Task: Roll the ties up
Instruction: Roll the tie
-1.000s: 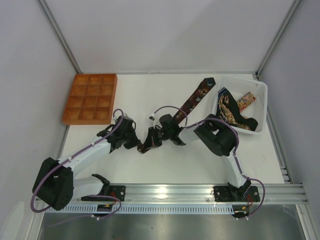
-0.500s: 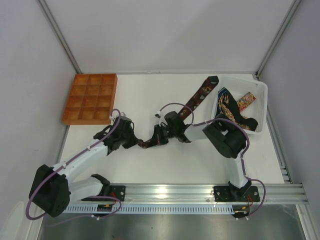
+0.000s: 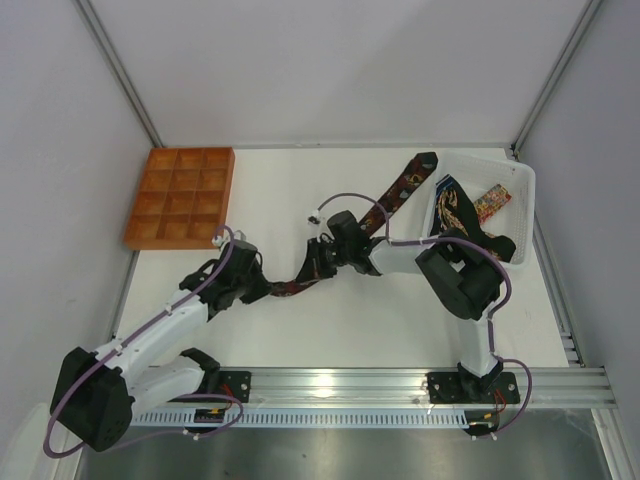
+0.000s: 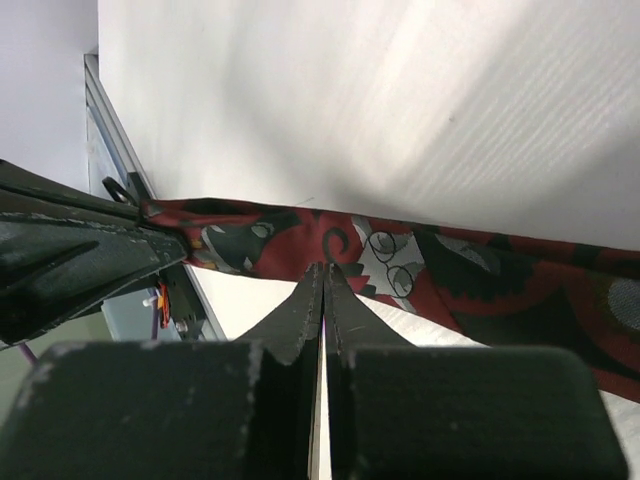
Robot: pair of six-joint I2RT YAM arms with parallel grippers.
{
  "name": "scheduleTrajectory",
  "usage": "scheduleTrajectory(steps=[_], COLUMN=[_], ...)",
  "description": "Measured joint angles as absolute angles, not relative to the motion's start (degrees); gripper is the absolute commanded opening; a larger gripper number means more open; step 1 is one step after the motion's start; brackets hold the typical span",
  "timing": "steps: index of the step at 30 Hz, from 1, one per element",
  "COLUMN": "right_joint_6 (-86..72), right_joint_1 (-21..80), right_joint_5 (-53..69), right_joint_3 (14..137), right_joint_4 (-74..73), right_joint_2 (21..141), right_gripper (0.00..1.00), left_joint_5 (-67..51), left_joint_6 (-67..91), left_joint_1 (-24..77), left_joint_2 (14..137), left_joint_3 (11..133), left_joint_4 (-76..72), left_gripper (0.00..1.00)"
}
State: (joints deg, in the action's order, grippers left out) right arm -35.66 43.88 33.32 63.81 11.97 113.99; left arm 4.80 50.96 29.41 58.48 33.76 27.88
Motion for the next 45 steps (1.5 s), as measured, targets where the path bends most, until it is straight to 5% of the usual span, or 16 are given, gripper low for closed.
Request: scheduleTrajectory(steps=[15,29,45], right_joint_6=[-36.6,-52.9,-46.6], right_joint_1=[48.0,48.7,46.0], right_joint_5=[32.1,36.7,32.2], right_joint_3=[68.1,60.0,59.8], right_joint_4=[13.0,32.9,22.2], right_joint_2=[120.7,123.3,116.3], right_gripper=[0.00,0.00,0.00], left_joint_5=[5.4,3.7,3.9], left_joint_6=[50.9,50.5,50.5], left_joint_1=[29.4,31.1,31.4], left_joint_2=[58.1,72.2,71.6], left_joint_3=[34.9,38.7,38.7], left_joint_4=[30.0,22.8,21.5], left_gripper=[0.00,0.00,0.00])
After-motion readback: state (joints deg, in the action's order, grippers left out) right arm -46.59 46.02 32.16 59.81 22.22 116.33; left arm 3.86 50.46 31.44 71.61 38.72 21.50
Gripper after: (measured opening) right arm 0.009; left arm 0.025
